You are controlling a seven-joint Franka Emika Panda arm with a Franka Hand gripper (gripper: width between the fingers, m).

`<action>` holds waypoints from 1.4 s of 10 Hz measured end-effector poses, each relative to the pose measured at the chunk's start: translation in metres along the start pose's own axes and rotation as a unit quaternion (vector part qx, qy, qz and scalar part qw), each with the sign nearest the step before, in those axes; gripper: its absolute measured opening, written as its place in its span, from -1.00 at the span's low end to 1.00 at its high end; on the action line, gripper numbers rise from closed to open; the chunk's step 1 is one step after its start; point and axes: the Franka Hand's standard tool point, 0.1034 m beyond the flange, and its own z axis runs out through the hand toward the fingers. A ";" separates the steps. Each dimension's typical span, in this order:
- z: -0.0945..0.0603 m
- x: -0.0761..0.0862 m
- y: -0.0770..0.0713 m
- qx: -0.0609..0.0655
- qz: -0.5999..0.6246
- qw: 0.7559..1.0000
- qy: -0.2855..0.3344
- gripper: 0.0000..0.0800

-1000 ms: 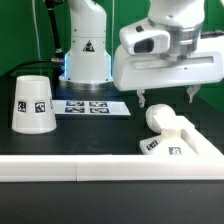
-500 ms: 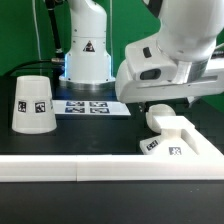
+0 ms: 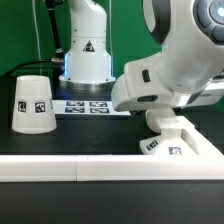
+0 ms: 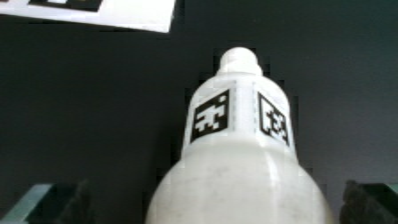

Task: Assemble lamp

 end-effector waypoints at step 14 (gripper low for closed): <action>-0.015 -0.008 0.021 0.015 -0.033 0.999 0.014 0.44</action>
Offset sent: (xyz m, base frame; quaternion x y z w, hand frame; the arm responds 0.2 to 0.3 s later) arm -0.0109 0.0050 -0.0120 -0.0007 0.0164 0.0061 0.9998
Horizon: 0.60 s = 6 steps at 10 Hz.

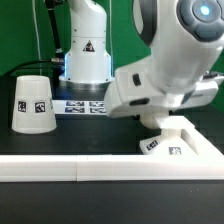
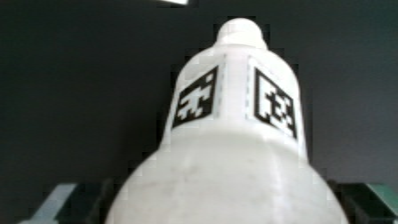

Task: Assemble lamp

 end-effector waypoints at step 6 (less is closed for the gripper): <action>-0.056 -0.013 0.009 0.009 -0.015 1.000 0.015 0.44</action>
Offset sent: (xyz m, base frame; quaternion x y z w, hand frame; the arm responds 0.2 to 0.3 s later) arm 0.0221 -0.0167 0.0480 -0.0094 0.0486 -0.0336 0.9982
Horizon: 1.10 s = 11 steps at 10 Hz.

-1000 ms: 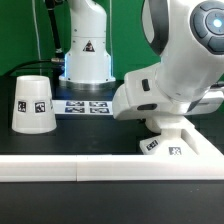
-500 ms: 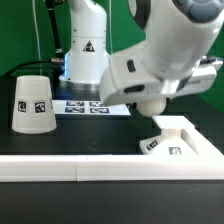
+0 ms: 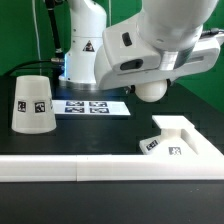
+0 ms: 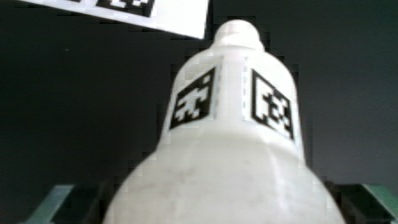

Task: Assemble lamp

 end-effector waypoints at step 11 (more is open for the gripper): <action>-0.073 0.009 0.010 -0.076 -0.046 0.920 0.381 0.45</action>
Offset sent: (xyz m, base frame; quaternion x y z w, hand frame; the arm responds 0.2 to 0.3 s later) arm 0.0216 -0.0097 0.0411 -0.0236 0.1762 -0.0300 0.9836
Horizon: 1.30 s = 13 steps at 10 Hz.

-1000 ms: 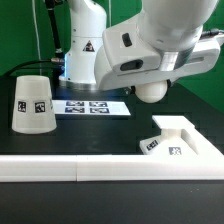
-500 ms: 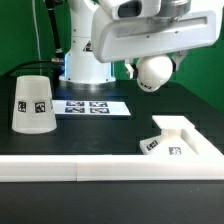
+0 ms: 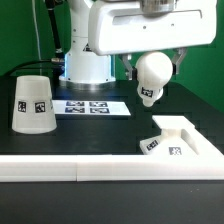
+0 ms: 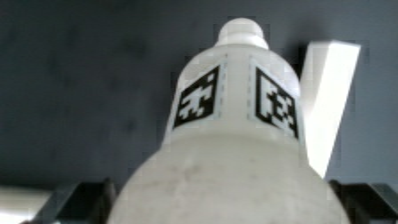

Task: Assemble lamp

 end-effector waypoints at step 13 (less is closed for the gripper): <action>-0.019 0.035 -0.007 -0.067 -0.074 0.969 0.226 0.45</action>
Offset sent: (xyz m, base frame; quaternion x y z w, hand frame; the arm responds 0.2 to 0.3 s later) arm 0.0000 0.0000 0.0000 0.0000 0.1296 0.0000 0.9916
